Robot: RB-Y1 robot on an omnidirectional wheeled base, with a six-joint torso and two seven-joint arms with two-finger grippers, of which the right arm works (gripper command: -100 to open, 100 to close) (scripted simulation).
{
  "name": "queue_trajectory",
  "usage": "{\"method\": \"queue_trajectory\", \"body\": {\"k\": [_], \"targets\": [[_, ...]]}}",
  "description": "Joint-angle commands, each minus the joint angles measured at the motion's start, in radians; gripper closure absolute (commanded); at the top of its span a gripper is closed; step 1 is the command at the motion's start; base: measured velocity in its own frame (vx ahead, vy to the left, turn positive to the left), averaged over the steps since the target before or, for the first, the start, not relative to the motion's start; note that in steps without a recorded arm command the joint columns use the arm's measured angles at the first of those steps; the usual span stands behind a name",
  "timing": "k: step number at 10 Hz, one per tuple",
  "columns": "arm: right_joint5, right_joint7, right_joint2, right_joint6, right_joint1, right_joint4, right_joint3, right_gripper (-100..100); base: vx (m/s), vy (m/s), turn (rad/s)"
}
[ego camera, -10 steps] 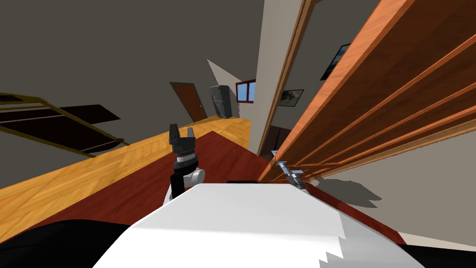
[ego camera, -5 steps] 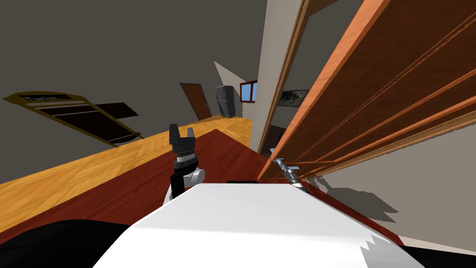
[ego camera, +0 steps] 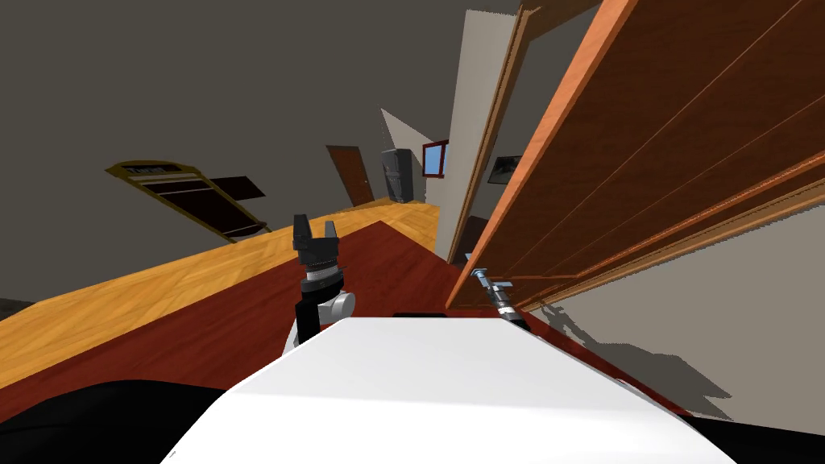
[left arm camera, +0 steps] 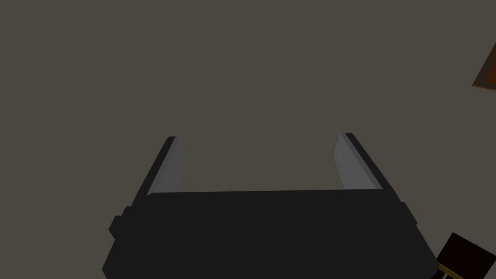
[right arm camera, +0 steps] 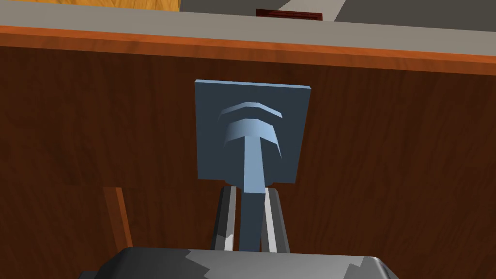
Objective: Pull the door open
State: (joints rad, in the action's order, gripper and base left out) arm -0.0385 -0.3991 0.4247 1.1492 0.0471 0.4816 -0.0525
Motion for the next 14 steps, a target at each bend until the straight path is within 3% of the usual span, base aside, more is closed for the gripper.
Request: {"method": "queue_trajectory", "body": {"k": [1,4,5,7,9,10,14], "targets": [[0.006,0.009,-0.014,-0.017,-0.030,-0.017,0.007,100,-0.192,-0.046,0.115],[0.008,0.012,-0.018,-0.024,-0.039,-0.020,0.009,100,-0.090,-0.041,0.046],[0.013,0.019,-0.028,-0.044,-0.064,-0.027,0.017,100,-0.089,-0.030,0.109],[0.017,0.026,-0.038,-0.064,-0.089,-0.033,0.024,100,-0.174,-0.079,0.129],[0.017,0.026,-0.038,-0.064,-0.089,-0.033,0.024,100,-0.088,-0.026,0.021],[0.022,0.035,-0.050,-0.087,-0.119,-0.042,0.032,100,-0.154,-0.061,0.085],[0.030,0.049,-0.069,-0.124,-0.165,-0.054,0.045,100,-0.190,-0.073,0.109]]}}
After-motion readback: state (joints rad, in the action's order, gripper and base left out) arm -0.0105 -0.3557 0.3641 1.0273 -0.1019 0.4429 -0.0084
